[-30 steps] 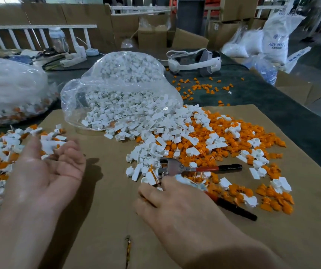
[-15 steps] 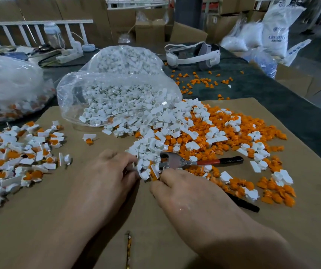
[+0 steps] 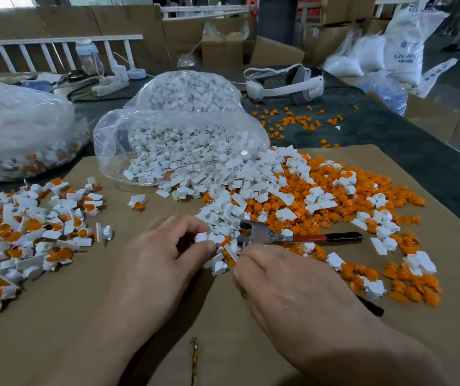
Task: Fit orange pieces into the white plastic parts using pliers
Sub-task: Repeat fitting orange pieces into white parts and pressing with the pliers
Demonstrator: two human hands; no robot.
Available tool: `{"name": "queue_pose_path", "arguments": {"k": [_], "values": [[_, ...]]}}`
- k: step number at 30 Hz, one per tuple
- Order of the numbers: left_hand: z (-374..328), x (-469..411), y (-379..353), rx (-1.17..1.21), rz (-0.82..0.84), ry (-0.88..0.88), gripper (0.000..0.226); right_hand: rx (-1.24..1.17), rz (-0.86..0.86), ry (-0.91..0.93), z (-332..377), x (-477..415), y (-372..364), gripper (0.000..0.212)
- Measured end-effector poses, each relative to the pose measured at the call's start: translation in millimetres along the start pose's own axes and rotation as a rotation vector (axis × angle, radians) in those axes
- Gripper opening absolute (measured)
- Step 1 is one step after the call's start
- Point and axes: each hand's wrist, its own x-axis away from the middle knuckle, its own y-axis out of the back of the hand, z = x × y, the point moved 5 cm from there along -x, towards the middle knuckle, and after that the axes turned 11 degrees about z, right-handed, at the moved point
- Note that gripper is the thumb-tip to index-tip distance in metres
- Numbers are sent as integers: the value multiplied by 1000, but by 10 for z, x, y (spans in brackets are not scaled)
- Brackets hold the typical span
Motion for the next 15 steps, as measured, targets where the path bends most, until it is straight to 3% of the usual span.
{"name": "queue_pose_path", "arguments": {"k": [3,5,8,12,15], "values": [[60,27,34,176,-32,36,14,-115,-115,38,-7,42,93,8],[116,33,2,465,-1,84,18,-279,-268,19,-73,99,162,11],[120,40,-136,936,160,104,24,-783,-449,-96,-299,190,167,6],[-80,107,-259,1198,294,8,22,-1724,-306,13,-376,106,30,18],[-172,136,-241,1304,256,3,25,-2076,-166,105,-311,48,22,21]]}}
